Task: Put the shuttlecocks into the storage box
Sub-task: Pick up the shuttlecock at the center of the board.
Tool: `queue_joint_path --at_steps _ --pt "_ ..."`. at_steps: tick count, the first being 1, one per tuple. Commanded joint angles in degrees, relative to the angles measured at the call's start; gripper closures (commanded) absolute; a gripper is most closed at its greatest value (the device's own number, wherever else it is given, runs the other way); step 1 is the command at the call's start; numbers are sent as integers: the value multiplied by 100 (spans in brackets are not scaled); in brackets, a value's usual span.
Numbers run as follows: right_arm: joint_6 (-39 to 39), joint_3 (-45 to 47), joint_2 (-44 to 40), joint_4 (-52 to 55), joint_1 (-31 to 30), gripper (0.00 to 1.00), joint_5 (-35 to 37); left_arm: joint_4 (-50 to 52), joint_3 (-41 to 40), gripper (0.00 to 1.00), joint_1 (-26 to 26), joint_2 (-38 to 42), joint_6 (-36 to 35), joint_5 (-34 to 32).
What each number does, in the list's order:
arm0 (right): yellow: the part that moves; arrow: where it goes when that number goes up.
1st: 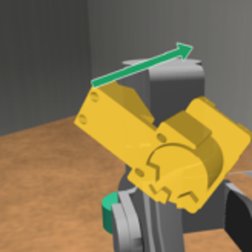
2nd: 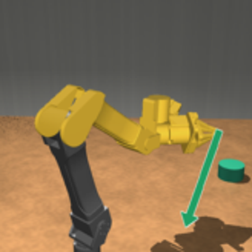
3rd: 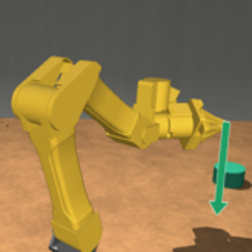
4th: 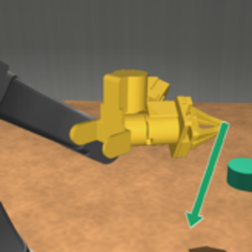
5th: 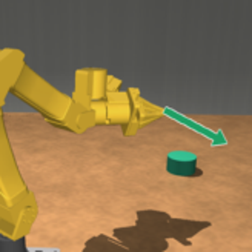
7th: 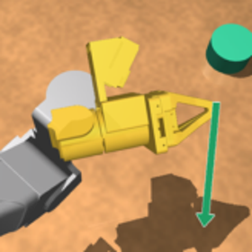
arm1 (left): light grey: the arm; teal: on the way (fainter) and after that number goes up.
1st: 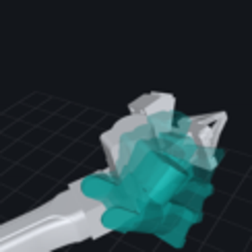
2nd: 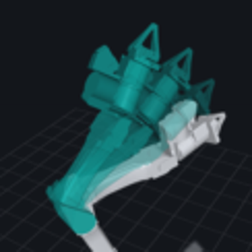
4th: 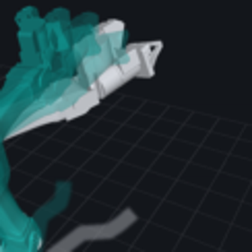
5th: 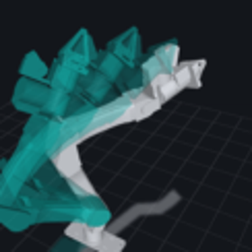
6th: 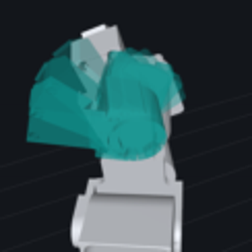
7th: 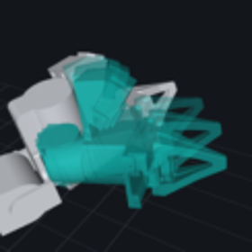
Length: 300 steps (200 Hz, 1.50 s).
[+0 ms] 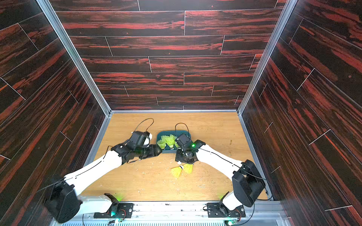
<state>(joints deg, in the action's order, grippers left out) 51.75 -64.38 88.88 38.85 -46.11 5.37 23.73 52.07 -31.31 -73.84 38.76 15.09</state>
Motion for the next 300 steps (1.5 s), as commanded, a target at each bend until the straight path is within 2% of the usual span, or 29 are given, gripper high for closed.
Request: queue_joint_path --at_steps 1,35,91,178,225,300 --pt "711 4 198 -124 -144 50 283 -257 -399 30 -15 369 -106 344" --pt "1128 75 398 -311 -179 52 333 -729 -960 30 -15 585 51 771" --pt "1502 205 668 -458 -176 53 316 -890 -1243 30 -15 793 167 805" --pt "1565 -2 1326 -714 -156 55 509 -771 -1323 31 -14 951 193 888" --pt "1523 -36 1510 -853 -142 61 602 -852 -1393 31 -8 943 224 977" --pt "1365 30 1620 -774 -70 61 781 -997 -1345 31 -15 802 291 1014"
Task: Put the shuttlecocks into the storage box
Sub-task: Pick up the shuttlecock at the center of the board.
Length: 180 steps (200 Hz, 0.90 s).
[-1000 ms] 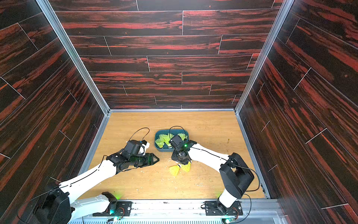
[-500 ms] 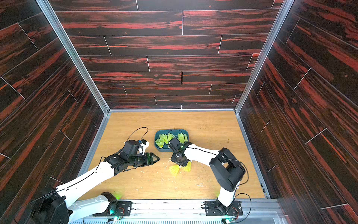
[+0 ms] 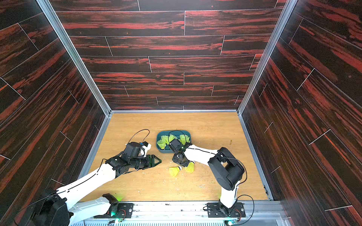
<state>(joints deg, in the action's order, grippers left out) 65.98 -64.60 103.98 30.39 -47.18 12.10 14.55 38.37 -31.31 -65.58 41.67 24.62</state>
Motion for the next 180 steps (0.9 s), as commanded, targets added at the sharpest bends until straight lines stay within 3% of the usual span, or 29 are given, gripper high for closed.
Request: queue_joint_path --at_steps 1,96,180 --pt "-54 57 111 68 35 61 108 -81 28 31 -15 -29 0 61" --pt "-139 141 48 134 35 73 239 -346 -46 30 -8 -200 119 191" --pt "-46 201 -1164 1079 39 76 622 -1064 -43 30 -15 -333 730 355"
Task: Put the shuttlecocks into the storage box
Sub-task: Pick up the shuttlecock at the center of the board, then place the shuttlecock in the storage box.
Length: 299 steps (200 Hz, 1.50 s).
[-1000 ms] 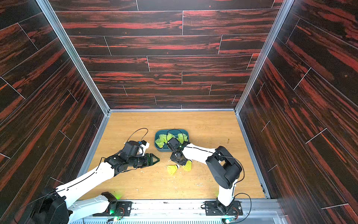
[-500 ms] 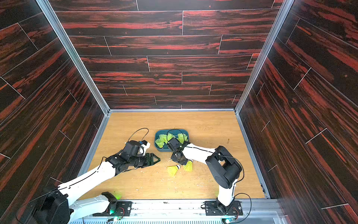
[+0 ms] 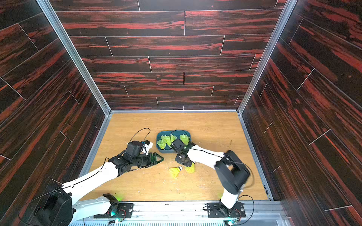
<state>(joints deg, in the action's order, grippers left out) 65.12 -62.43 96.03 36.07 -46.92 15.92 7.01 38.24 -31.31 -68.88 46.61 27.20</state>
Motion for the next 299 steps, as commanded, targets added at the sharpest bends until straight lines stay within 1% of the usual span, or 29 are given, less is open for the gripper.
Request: queue_joint_path --at_steps 1,38,60,100,126,162,191,299 --pt "37 -23 -380 526 14 76 251 -316 -24 30 -15 -2 244 103" --pt "-441 -646 -525 981 11 76 665 -249 299 30 6 0 375 -3" --pt "-933 -1081 -405 903 10 76 719 -153 527 30 54 -70 393 -73" --pt "-1847 -1982 229 860 21 76 707 171 1069 30 133 -460 209 -250" --pt "-2199 -2342 630 807 85 75 665 457 1473 30 172 -813 70 -397" --pt "-2436 -2403 974 624 252 75 603 750 1936 32 243 -1232 73 -599" --pt "-2610 -2455 1183 496 309 75 553 784 2125 32 342 -1468 212 -562" --pt "-2683 -2302 1397 351 318 73 398 829 2215 33 389 -1702 182 -490"
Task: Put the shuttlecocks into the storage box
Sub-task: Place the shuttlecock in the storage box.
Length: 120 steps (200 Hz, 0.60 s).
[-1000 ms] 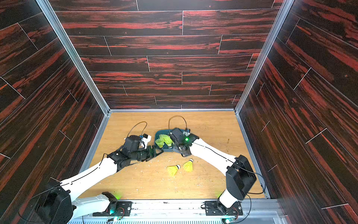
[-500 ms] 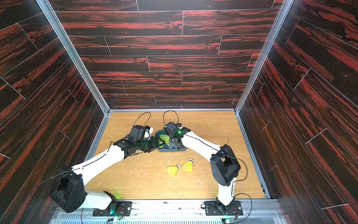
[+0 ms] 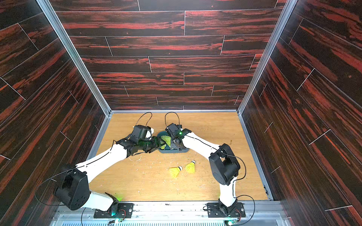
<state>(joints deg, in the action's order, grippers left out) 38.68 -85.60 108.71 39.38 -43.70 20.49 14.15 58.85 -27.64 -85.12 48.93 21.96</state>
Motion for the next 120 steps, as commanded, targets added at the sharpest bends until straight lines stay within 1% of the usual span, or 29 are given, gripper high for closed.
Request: queue_joint_path --at_steps 1,18,30,56,83,120 --pt "-41 16 127 19 0 73 -61 118 158 33 22 -81 -50 31" --pt "-18 102 70 7 0 72 -42 118 152 33 22 -87 -53 60" --pt "-19 139 28 7 -14 68 -35 117 144 33 22 -92 -67 63" --pt "-27 149 -45 48 -15 53 13 127 128 33 24 -86 -76 73" --pt "-55 102 -116 122 -10 43 65 130 141 33 22 -83 -85 74" --pt "-49 57 -263 256 -15 41 64 163 150 33 22 -67 -97 64"
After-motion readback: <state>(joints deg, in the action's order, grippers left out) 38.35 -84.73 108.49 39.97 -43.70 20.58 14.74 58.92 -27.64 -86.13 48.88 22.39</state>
